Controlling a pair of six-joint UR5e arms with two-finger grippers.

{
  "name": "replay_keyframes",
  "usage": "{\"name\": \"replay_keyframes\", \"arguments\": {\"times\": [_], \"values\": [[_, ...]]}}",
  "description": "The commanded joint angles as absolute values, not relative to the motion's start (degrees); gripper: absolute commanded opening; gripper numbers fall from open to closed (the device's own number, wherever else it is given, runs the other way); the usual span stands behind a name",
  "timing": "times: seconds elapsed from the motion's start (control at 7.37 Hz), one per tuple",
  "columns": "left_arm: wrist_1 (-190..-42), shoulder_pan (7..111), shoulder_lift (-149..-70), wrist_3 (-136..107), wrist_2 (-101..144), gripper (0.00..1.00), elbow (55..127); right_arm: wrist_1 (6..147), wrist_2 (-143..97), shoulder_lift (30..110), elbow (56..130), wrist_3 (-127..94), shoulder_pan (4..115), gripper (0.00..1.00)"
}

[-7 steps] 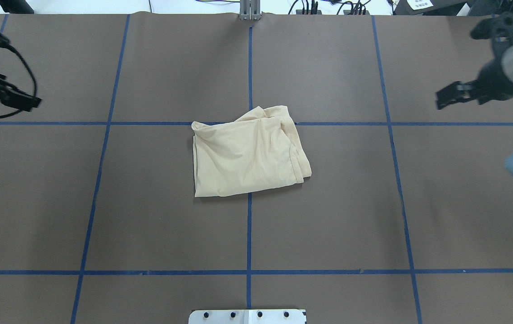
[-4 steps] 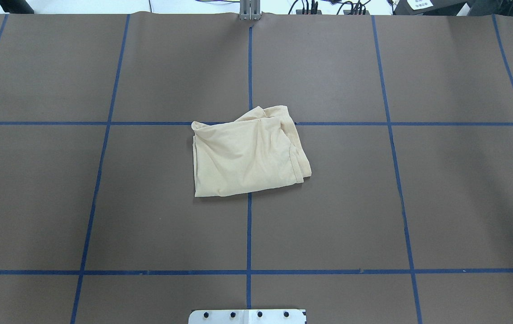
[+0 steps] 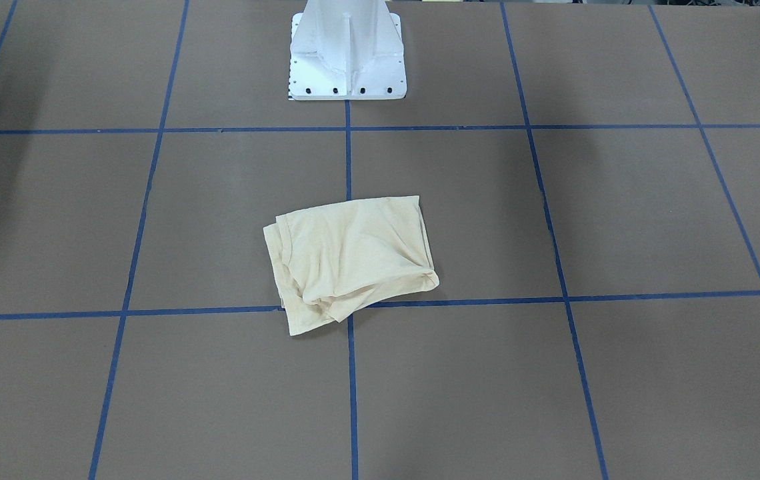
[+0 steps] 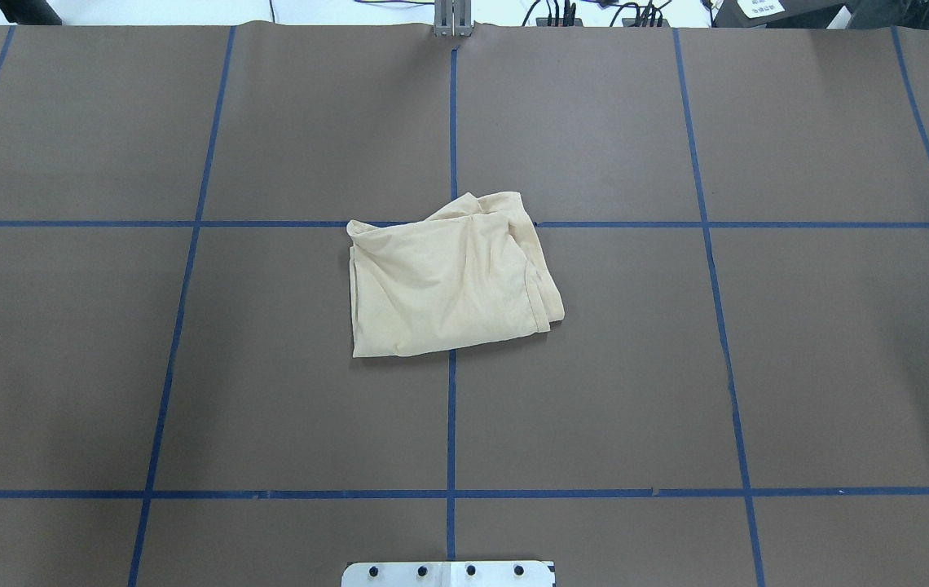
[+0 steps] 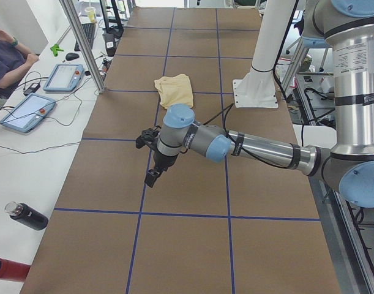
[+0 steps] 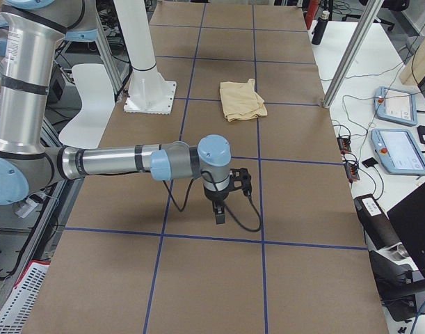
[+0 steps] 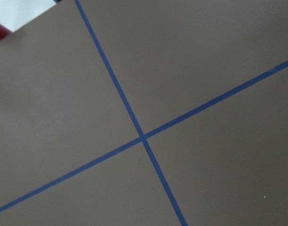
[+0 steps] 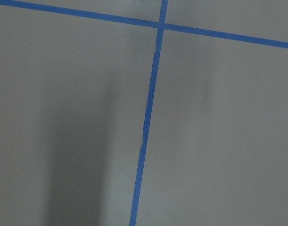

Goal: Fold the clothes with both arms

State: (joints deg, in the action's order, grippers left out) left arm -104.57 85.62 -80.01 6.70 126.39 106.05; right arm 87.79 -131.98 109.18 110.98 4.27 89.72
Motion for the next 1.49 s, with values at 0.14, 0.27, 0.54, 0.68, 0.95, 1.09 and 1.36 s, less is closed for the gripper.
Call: {"name": "replay_keyframes", "arguments": {"times": [0.14, 0.27, 0.54, 0.68, 0.95, 1.09, 1.36], "values": [[-95.64, 86.92, -80.07, 6.94, 130.95, 1.0, 105.03, 88.07, -131.75, 106.1, 111.45, -2.08, 86.59, 1.0], [-95.54, 87.01, -79.63, 6.86, 131.31, 1.0, 105.2, 87.72, -132.1, 106.0, 111.27, -2.37, 86.57, 1.0], [-93.35, 87.27, -80.42, 6.06, 131.22, 1.0, 105.12, 87.19, -132.28, 106.0, 111.09, -2.29, 86.48, 1.0], [-92.99, 87.97, -80.42, 6.06, 131.39, 1.0, 105.03, 87.19, -132.28, 106.0, 111.18, -1.94, 86.48, 1.0], [-92.11, 88.24, -79.64, 6.06, 134.64, 1.0, 105.9, 87.19, -132.1, 106.08, 111.09, -1.76, 86.48, 1.0], [-92.11, 88.33, -79.63, 6.15, 134.65, 1.0, 106.0, 87.1, -132.01, 106.08, 111.01, -1.76, 86.48, 1.0], [-92.55, 88.24, -79.63, 6.33, 133.78, 1.0, 106.43, 87.1, -132.01, 106.08, 111.01, -2.11, 86.48, 1.0]]}}
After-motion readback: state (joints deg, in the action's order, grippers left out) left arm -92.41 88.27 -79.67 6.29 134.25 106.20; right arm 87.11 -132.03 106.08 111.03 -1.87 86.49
